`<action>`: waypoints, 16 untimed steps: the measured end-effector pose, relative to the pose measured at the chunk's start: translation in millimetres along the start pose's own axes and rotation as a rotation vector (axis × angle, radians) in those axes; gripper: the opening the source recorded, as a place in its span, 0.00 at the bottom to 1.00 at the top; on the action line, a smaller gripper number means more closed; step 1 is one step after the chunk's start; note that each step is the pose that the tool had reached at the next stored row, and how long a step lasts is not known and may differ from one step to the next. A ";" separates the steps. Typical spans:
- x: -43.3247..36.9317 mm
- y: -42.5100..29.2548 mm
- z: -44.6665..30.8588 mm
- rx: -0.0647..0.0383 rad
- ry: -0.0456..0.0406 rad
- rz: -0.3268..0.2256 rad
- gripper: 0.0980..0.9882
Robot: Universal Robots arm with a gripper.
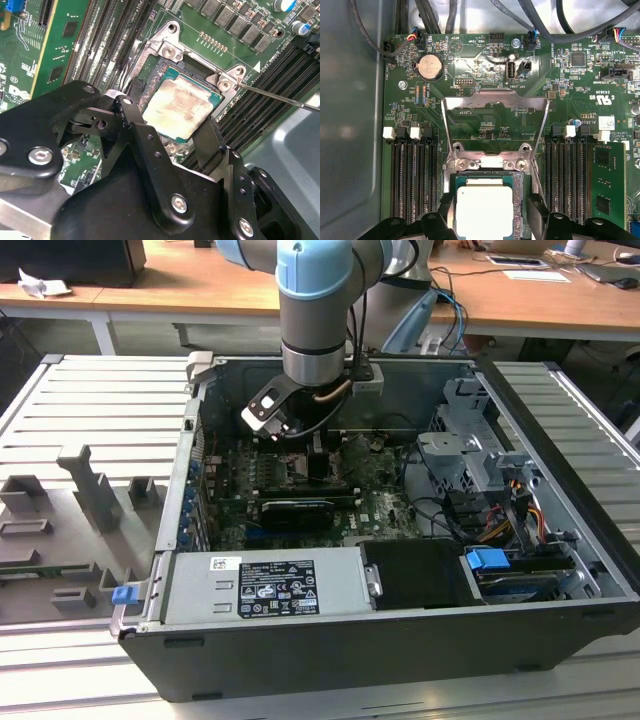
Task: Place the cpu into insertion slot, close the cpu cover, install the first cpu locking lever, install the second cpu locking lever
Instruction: 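Place the cpu into insertion slot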
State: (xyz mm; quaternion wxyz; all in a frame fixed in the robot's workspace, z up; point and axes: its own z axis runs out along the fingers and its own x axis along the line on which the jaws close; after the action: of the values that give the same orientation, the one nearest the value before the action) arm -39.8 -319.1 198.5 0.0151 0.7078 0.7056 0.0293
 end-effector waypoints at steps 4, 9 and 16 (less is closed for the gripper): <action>-0.2 0.0 -0.8 0.000 0.0069 0.000 0.63; -0.1 0.1 -0.8 0.000 0.0103 0.001 0.49; -0.1 0.0 -0.6 0.000 0.0049 0.001 0.49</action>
State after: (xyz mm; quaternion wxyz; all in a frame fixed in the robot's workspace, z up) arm -39.8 -319.3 199.1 0.0134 0.7081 0.7053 0.0310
